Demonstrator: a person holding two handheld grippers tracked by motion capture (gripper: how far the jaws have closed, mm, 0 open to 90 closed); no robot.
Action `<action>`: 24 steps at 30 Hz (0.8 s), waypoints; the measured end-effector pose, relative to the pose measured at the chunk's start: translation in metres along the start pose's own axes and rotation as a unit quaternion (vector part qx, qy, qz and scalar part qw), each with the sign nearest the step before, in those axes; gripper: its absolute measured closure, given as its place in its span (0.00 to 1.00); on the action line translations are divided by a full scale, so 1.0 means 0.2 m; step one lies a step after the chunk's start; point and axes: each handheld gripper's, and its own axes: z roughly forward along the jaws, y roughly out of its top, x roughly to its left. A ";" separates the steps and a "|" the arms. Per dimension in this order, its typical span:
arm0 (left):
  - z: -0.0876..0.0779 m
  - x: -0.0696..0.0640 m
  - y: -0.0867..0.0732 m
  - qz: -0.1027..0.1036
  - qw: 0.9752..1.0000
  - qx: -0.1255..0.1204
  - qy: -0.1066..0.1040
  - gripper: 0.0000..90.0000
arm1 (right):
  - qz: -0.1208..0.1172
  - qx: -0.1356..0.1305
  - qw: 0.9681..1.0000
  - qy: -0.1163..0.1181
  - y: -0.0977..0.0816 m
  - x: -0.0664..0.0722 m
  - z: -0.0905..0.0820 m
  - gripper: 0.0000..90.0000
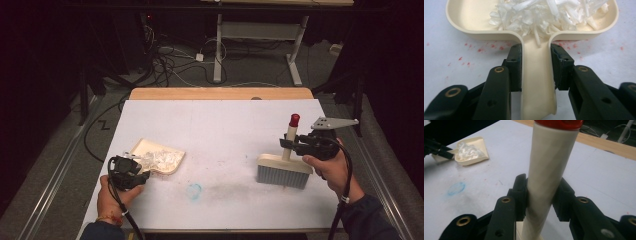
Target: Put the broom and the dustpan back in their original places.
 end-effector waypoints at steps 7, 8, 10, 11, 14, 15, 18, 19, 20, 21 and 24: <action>0.00 0.00 0.00 -0.013 1.000 -0.005 0.009 0.70 | 0.025 -0.002 0.999 -0.021 -0.01 -0.08 0.11 0.73; 0.01 0.00 0.00 -0.015 1.000 -0.006 0.008 0.70 | 0.025 -0.004 0.999 -0.021 -0.01 -0.08 0.12 0.72; 0.01 0.00 0.00 -0.017 1.000 -0.006 0.007 0.70 | 0.033 -0.002 0.999 -0.026 -0.02 -0.11 0.15 0.72; 0.01 0.00 -0.01 -0.019 1.000 -0.010 0.005 0.70 | 0.035 0.001 0.999 -0.026 -0.02 -0.12 0.17 0.71; 0.00 0.01 -0.01 -0.024 1.000 -0.015 0.002 0.70 | 0.040 0.009 0.998 -0.038 -0.02 -0.14 0.21 0.70; 0.00 0.01 -0.01 -0.027 0.999 -0.019 0.003 0.70 | 0.041 0.013 0.998 -0.041 -0.02 -0.15 0.22 0.70; 0.00 0.00 -0.01 -0.034 0.999 -0.024 0.006 0.69 | 0.040 0.027 0.997 -0.059 -0.02 -0.18 0.27 0.68; 0.00 0.00 -0.01 -0.036 0.999 -0.026 0.007 0.69 | 0.034 0.034 0.997 -0.065 -0.02 -0.18 0.28 0.67; -0.01 0.00 -0.01 -0.035 0.999 -0.025 0.008 0.69 | 0.031 0.040 0.996 -0.071 -0.02 -0.18 0.30 0.66; -0.01 0.00 -0.02 -0.038 0.999 -0.029 0.008 0.69 | 0.029 0.045 0.995 -0.078 -0.02 -0.19 0.31 0.65; -0.01 -0.01 -0.02 -0.040 0.999 -0.029 -0.001 0.69 | 0.020 0.059 0.994 -0.089 -0.02 -0.19 0.35 0.64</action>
